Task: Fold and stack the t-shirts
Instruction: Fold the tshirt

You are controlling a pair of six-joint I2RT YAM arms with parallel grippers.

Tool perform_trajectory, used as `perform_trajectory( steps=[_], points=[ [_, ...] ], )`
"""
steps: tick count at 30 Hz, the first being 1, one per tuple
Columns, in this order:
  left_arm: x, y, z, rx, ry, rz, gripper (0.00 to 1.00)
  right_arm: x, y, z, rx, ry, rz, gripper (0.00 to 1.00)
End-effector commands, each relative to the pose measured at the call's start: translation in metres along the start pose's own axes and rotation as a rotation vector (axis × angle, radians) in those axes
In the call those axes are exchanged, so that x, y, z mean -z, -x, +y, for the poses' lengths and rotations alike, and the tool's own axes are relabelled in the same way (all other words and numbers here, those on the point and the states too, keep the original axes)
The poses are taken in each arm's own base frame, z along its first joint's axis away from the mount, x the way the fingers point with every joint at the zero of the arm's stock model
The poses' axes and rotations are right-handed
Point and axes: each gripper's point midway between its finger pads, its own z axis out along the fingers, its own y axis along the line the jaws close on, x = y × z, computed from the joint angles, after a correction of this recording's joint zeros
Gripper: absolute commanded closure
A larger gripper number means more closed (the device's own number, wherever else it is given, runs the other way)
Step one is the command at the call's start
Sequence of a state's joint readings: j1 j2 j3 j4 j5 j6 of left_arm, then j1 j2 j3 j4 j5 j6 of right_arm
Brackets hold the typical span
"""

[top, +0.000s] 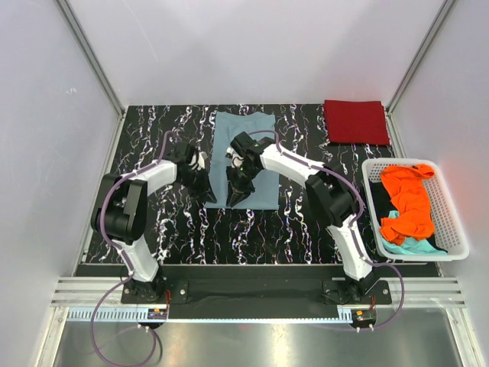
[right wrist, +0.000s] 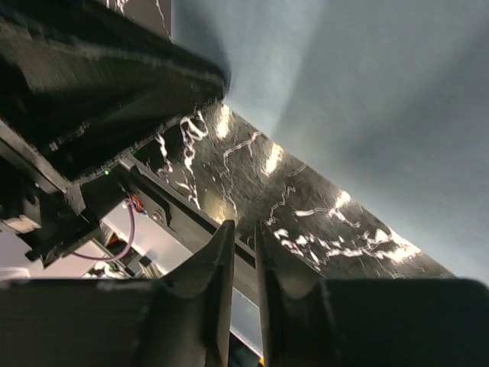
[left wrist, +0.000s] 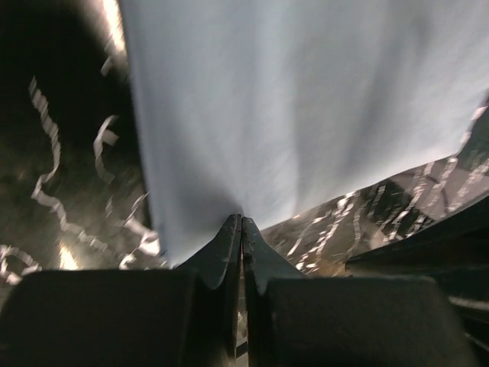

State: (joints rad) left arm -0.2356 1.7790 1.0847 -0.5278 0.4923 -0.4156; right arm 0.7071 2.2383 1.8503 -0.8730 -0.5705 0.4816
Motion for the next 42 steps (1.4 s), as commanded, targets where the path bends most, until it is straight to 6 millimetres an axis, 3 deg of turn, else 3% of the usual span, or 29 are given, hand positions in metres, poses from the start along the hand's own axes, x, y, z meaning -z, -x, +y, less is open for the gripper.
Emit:
perform_trajectory(
  steps=[1,5,10,17,24,29,38,42],
  points=[
    [0.006,0.003,0.011,-0.044,0.044,-0.074,0.95,0.003,0.027,0.009,-0.021,0.029,-0.077,0.78],
    [-0.006,-0.019,0.036,-0.026,0.092,-0.036,0.95,-0.018,0.029,0.005,-0.059,0.020,-0.050,0.80],
    [-0.012,-0.029,0.052,-0.009,0.115,-0.020,0.95,-0.035,0.027,-0.007,-0.066,-0.009,-0.027,0.80],
    [-0.012,-0.035,0.063,0.002,0.120,-0.009,0.95,-0.018,0.020,-0.034,-0.039,-0.106,-0.073,0.80],
    [-0.013,-0.040,0.070,0.021,0.148,0.009,0.96,-0.003,-0.007,-0.070,-0.037,-0.192,-0.060,0.78],
    [-0.014,-0.041,0.069,0.028,0.142,0.020,0.96,0.018,-0.014,-0.079,-0.025,-0.214,-0.097,0.76],
    [-0.015,-0.041,0.069,0.030,0.142,0.024,0.96,0.044,-0.022,-0.117,-0.088,-0.217,-0.124,0.74],
    [-0.012,-0.040,0.068,0.026,0.143,0.018,0.96,0.053,-0.036,-0.137,-0.105,-0.246,-0.121,0.73]
  ],
)
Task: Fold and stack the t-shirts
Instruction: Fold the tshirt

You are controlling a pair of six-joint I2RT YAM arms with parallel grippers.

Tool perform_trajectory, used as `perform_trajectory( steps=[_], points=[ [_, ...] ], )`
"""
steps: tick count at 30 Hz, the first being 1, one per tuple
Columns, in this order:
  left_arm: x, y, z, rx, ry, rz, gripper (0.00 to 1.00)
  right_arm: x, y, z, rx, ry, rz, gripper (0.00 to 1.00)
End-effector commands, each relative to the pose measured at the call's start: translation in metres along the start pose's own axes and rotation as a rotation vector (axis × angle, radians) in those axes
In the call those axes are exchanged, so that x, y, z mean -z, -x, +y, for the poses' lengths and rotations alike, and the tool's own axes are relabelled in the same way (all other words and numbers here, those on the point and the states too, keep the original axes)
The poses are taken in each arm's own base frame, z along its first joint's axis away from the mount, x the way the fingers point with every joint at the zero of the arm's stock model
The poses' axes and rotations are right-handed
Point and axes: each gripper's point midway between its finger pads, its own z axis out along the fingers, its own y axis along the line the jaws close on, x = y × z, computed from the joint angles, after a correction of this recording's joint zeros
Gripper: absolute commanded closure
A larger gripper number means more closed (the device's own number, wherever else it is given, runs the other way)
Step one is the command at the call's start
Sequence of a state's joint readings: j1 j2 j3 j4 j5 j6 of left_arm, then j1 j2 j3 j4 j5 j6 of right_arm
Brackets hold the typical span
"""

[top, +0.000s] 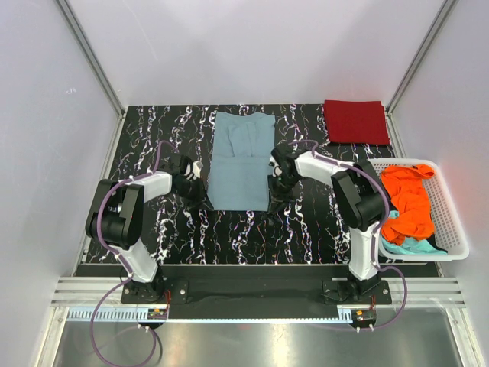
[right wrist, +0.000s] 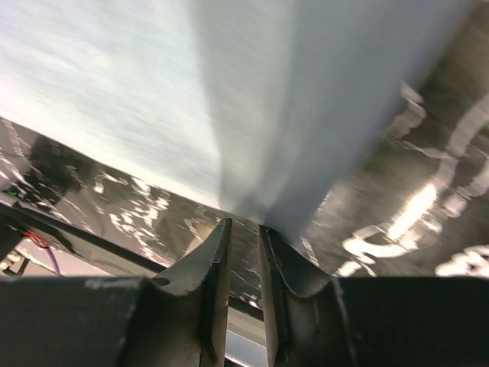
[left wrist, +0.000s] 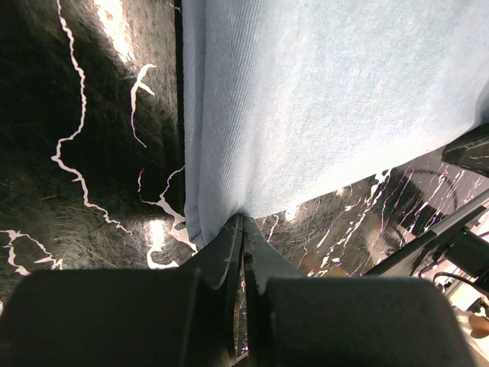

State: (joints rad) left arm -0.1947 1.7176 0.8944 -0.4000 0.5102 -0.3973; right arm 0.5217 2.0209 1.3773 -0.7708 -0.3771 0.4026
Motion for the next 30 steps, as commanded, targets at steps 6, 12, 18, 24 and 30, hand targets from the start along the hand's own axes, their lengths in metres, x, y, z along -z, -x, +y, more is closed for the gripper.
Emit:
perform_trajectory(
  steps=[6,12,18,24,30],
  points=[
    [0.009,-0.015,0.025,0.012,0.113,0.013,0.92,0.030,-0.008,-0.042,-0.023,-0.027,-0.081,0.63],
    [0.047,0.005,-0.021,-0.037,-0.013,-0.105,0.75,0.062,0.008,-0.034,-0.060,0.035,-0.190,0.44],
    [0.054,0.066,-0.056,-0.076,-0.119,-0.176,0.73,0.082,0.067,0.013,-0.116,0.207,-0.295,0.40],
    [0.027,0.130,-0.071,-0.032,-0.219,-0.186,0.78,0.079,0.130,0.023,-0.166,0.257,-0.338,0.56],
    [0.003,0.172,-0.064,-0.008,-0.258,-0.215,0.79,0.061,0.173,0.010,-0.228,0.302,-0.332,0.60]
  ],
)
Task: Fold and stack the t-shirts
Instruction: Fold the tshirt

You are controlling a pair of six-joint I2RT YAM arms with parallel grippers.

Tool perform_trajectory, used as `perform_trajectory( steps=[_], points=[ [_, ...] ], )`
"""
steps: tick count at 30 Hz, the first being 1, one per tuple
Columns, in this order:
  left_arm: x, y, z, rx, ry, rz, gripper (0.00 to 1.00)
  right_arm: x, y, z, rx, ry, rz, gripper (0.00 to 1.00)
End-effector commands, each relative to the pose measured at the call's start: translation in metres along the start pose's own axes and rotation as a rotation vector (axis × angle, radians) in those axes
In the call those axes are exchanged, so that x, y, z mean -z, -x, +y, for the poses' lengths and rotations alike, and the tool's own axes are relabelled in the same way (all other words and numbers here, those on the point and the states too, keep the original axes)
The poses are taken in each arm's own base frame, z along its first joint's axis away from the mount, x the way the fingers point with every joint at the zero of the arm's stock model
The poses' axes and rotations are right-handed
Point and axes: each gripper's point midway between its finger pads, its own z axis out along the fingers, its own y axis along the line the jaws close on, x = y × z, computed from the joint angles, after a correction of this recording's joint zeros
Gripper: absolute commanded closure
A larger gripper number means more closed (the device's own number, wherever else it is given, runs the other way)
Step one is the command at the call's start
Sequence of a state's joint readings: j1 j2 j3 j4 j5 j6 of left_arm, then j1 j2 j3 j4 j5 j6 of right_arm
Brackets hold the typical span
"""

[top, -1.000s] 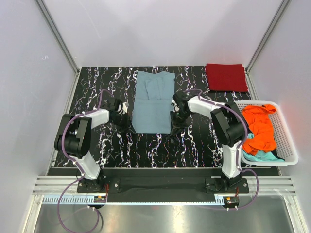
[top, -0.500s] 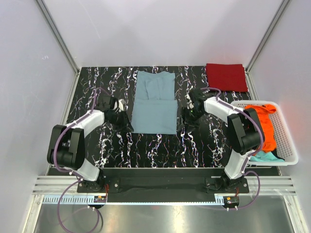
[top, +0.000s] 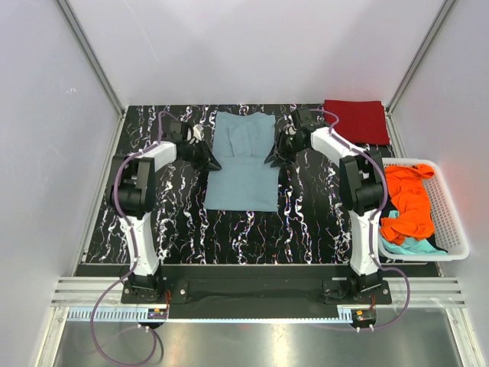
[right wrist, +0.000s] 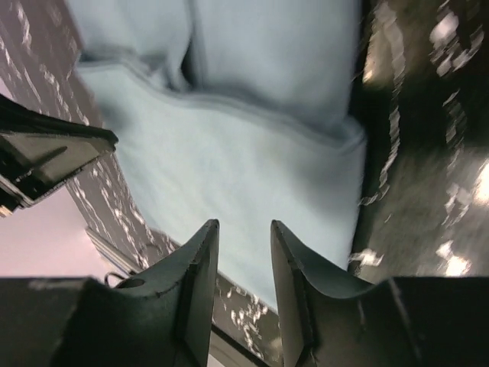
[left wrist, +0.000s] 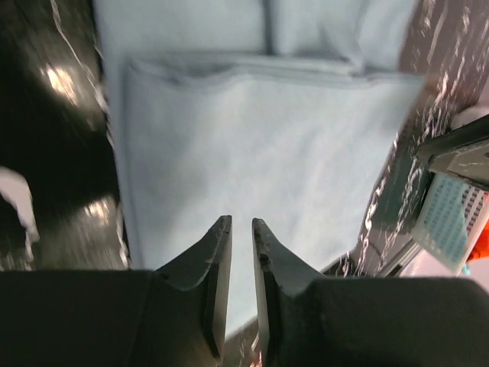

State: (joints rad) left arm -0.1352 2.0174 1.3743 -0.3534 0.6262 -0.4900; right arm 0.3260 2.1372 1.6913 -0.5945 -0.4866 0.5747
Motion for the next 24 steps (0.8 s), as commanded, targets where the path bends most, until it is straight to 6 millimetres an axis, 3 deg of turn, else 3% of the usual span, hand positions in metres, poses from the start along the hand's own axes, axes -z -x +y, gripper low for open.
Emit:
perform_trajectory(
  steps=[1,7,14,17,18,20,21,22,23,24],
  points=[
    [-0.009,0.031,-0.005,0.000,-0.077,-0.046,0.79,-0.012,0.025,-0.007,-0.068,0.045,-0.007,0.60],
    [-0.016,0.060,0.028,0.024,-0.047,-0.090,0.80,-0.030,0.056,-0.033,-0.121,0.063,-0.023,0.60],
    [-0.024,0.058,0.054,0.033,0.012,-0.060,0.80,-0.032,0.088,-0.064,-0.179,0.070,-0.056,0.54],
    [-0.011,0.063,0.045,0.010,0.010,-0.077,0.78,-0.017,0.099,-0.076,-0.202,0.068,-0.081,0.46],
    [0.004,0.070,0.029,-0.022,0.000,-0.112,0.76,-0.005,0.104,-0.076,-0.190,0.069,-0.101,0.43],
    [0.020,0.070,0.019,-0.038,0.010,-0.142,0.73,0.006,0.101,-0.083,-0.187,0.031,-0.101,0.36],
    [0.029,0.070,0.012,-0.049,0.012,-0.159,0.71,0.021,0.102,-0.077,-0.151,0.028,-0.120,0.34],
    [0.053,0.075,-0.006,-0.079,0.013,-0.216,0.67,0.027,0.096,-0.076,-0.147,0.012,-0.116,0.33],
    [0.059,0.066,-0.005,-0.070,0.026,-0.218,0.66,0.028,0.083,-0.082,-0.159,-0.002,-0.092,0.32],
    [0.067,0.061,-0.010,-0.066,0.026,-0.228,0.64,0.045,0.080,-0.071,-0.139,0.011,-0.113,0.32]
  ],
)
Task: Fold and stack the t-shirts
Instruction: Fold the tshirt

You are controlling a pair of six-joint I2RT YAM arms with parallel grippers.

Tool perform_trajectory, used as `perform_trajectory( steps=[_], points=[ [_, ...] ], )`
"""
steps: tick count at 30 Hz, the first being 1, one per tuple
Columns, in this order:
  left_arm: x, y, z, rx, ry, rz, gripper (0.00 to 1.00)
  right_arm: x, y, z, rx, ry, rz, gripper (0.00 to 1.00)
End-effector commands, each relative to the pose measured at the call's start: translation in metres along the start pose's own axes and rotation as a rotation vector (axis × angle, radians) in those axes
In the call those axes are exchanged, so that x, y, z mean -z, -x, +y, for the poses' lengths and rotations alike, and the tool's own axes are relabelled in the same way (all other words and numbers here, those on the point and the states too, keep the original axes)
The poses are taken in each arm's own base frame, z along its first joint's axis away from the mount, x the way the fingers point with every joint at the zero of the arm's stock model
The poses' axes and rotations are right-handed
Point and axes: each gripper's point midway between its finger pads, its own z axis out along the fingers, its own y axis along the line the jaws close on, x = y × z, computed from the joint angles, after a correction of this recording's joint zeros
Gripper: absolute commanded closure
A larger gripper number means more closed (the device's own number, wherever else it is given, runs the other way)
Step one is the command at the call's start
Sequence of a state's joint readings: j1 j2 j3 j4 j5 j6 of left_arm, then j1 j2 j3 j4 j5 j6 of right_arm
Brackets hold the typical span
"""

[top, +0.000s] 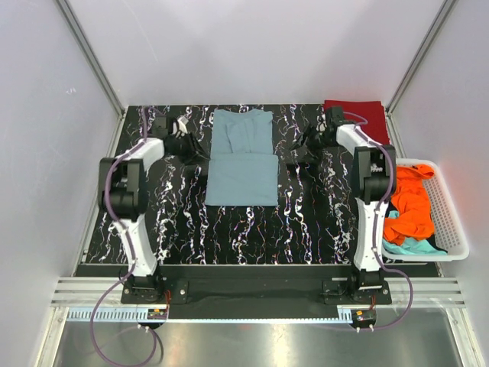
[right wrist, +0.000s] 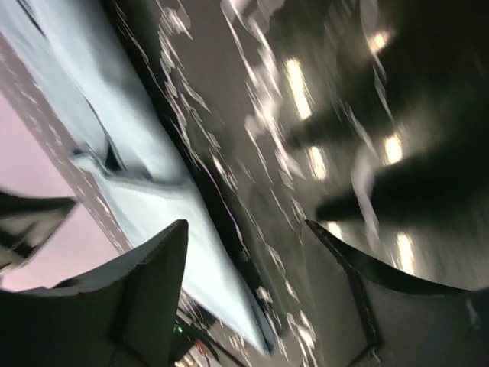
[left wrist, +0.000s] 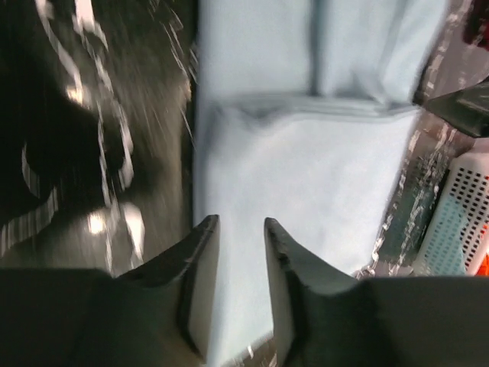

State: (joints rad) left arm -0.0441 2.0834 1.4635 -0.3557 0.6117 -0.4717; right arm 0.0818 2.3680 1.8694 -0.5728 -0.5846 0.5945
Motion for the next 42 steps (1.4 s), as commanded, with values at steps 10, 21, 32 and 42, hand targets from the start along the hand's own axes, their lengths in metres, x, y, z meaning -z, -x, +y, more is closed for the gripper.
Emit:
perform_trajectory(
  steps=[10,21,32,42],
  points=[
    [0.117,-0.093,-0.033,0.149,-0.030,-0.266,0.51,0.098,-0.126,0.018,-0.171,0.080,-0.093,0.30],
    [0.095,-0.160,0.004,0.478,-0.051,-0.350,0.49,0.070,-0.223,0.023,-0.295,0.108,-0.191,0.34],
    [0.059,-0.152,0.032,0.607,0.023,-0.356,0.60,0.035,-0.218,0.007,-0.342,0.122,-0.234,0.41],
    [0.050,-0.148,0.047,0.662,0.082,-0.381,0.57,0.020,-0.217,-0.004,-0.367,0.063,-0.260,0.45]
  ],
)
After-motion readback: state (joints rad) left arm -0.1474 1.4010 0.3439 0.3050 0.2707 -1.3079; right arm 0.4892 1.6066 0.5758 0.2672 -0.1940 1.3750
